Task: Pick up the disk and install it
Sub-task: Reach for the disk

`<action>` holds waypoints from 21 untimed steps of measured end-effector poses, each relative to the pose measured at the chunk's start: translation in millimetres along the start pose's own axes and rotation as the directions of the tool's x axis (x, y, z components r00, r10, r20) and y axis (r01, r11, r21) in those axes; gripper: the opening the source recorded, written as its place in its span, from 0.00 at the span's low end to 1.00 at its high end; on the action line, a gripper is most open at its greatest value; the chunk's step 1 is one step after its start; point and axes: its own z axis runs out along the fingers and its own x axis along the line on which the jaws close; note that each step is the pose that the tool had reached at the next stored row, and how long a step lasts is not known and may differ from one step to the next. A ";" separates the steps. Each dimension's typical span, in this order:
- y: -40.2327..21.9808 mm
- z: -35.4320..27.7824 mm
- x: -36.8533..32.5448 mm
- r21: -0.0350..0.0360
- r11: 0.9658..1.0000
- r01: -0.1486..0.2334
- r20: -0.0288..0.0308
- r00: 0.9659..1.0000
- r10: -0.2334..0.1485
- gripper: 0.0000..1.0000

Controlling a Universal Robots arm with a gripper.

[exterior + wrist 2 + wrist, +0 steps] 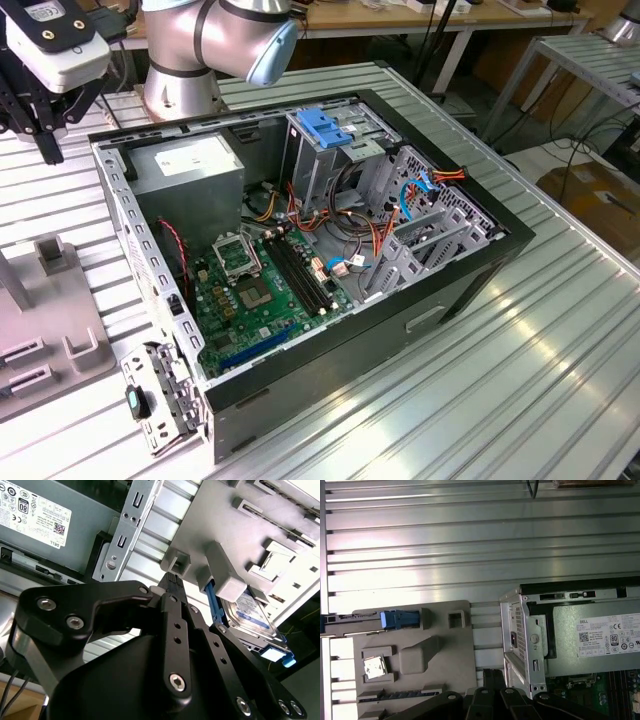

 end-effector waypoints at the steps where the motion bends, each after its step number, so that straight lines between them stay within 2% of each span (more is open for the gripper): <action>1: 0.0 0.0 0.0 0.000 1.000 0.000 0.000 1.000 0.000 0.11; 5: -0.2 0.2 2.3 0.000 1.000 0.000 0.000 1.000 0.000 0.11; 10: -0.1 0.8 9.0 0.000 1.000 0.000 0.000 1.000 0.000 0.11; 21: 0.8 1.7 31.4 0.000 1.000 0.000 0.000 1.000 0.000 0.11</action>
